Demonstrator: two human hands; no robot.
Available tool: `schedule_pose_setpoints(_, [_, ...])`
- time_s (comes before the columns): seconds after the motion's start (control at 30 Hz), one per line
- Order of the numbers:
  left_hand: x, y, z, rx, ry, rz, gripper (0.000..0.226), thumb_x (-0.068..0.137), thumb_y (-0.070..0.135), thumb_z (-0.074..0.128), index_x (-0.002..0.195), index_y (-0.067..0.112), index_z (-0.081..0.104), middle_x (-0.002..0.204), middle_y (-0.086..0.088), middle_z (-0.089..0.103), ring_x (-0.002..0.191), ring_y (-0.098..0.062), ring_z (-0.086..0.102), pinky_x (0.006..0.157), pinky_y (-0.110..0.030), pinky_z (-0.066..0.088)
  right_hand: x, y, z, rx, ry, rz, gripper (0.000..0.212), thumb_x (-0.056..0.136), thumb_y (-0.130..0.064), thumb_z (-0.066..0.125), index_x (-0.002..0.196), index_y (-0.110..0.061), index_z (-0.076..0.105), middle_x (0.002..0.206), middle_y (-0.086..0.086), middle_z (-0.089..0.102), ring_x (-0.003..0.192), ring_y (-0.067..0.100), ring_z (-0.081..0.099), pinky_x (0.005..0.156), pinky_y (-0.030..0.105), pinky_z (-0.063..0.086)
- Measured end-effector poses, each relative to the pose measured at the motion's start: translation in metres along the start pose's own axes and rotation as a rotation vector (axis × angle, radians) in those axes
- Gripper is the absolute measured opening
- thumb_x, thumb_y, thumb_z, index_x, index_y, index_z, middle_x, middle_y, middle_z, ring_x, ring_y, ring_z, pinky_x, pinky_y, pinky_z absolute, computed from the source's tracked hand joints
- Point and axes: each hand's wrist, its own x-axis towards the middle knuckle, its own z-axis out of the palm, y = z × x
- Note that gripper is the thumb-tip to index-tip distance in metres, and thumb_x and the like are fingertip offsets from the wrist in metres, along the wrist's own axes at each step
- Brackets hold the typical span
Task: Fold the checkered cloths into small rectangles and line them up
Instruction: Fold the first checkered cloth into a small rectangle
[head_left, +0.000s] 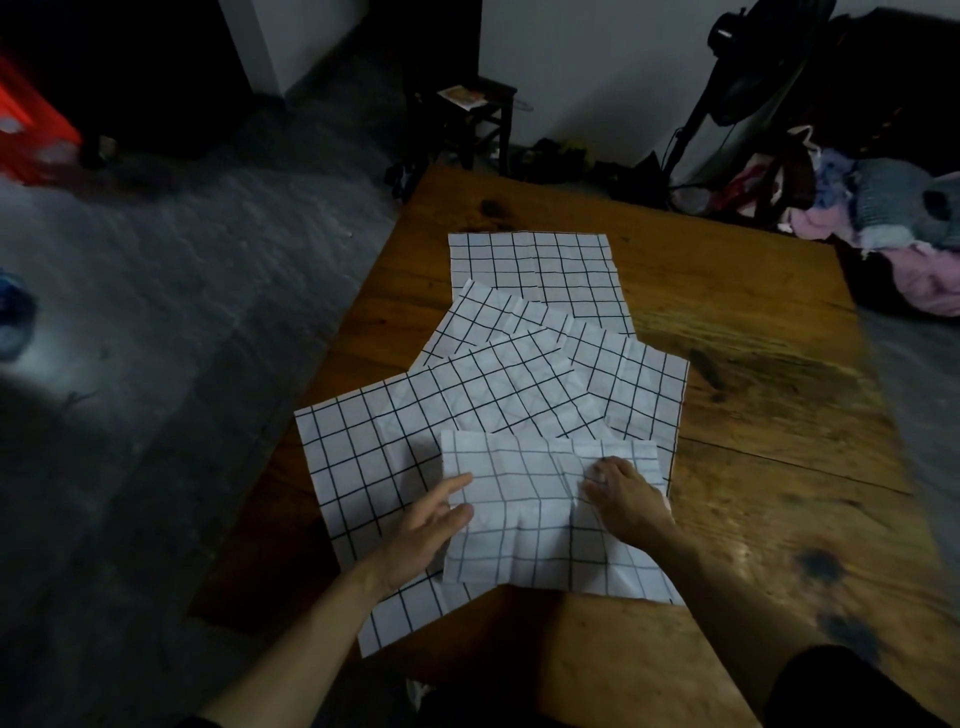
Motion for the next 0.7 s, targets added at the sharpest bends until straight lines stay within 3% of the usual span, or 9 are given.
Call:
schedule_pose_setpoints(0.07, [-0.001,-0.005,-0.001,0.044,0.023,0.002,0.062,0.079,0.072,0.052,0.136,0.046,0.046,0.133,0.003,0.053,0.124,-0.01,0.049,0.109,-0.04,0.04,0.001,0.001,0.002,-0.033,-0.025,0.002,0.034,0.102,-0.033,0.035,0.124,-0.015,0.054,0.14,0.005,0.04,0.133,0.022,0.035,0.098,0.046,0.044])
schedule_pose_setpoints(0.17, [-0.006,-0.008,-0.005,0.242,0.056,0.017,0.051,0.091,0.066,0.044,0.139,0.047,0.042,0.12,0.006,0.062,0.106,0.0,0.06,0.1,-0.039,0.049,0.005,0.001,0.004,-0.061,-0.038,0.009,0.047,0.096,-0.043,0.024,0.127,-0.018,0.049,0.14,0.005,0.037,0.134,0.026,0.037,0.096,0.043,0.046])
schedule_pose_setpoints(0.23, [-0.01,-0.009,-0.01,0.338,0.082,0.038,0.05,0.096,0.058,0.039,0.144,0.042,0.036,0.107,0.01,0.066,0.097,0.004,0.062,0.095,-0.036,0.05,0.006,-0.001,0.003,-0.012,-0.012,0.06,0.038,0.102,-0.035,0.034,0.132,-0.015,0.046,0.142,0.006,0.039,0.129,0.025,0.042,0.095,0.042,0.045])
schedule_pose_setpoints(0.3, [-0.013,-0.012,-0.016,0.374,0.102,0.041,0.058,0.093,0.061,0.034,0.147,0.039,0.031,0.11,0.012,0.066,0.102,0.002,0.061,0.097,-0.036,0.05,0.01,0.002,0.007,0.083,0.035,0.089,0.037,0.102,-0.036,0.039,0.133,-0.015,0.045,0.143,0.007,0.041,0.125,0.024,0.046,0.094,0.041,0.045])
schedule_pose_setpoints(0.43, [-0.015,-0.023,-0.018,0.169,0.105,0.025,0.072,0.08,0.083,0.035,0.142,0.047,0.035,0.116,0.006,0.068,0.105,-0.006,0.064,0.096,-0.039,0.052,0.011,0.006,0.012,0.164,0.041,0.109,0.039,0.101,-0.038,0.041,0.134,-0.018,0.044,0.143,0.003,0.041,0.124,0.021,0.046,0.094,0.041,0.044])
schedule_pose_setpoints(0.57, [-0.013,-0.029,-0.01,-0.052,0.078,-0.041,0.089,0.065,0.091,0.044,0.14,0.045,0.034,0.118,-0.005,0.066,0.107,-0.021,0.065,0.09,-0.036,0.054,0.011,0.008,0.014,0.112,0.034,0.082,0.035,0.102,-0.034,0.038,0.132,-0.018,0.046,0.142,0.001,0.04,0.126,0.021,0.042,0.095,0.043,0.044])
schedule_pose_setpoints(0.7, [-0.019,-0.039,-0.007,-0.007,-0.019,-0.104,0.092,0.064,0.096,0.034,0.144,0.05,0.027,0.13,0.001,0.058,0.116,-0.011,0.057,0.094,-0.029,0.05,0.016,0.014,0.022,0.132,0.06,0.07,0.034,0.1,-0.037,0.038,0.13,-0.021,0.046,0.139,-0.001,0.042,0.123,0.019,0.044,0.088,0.039,0.043])
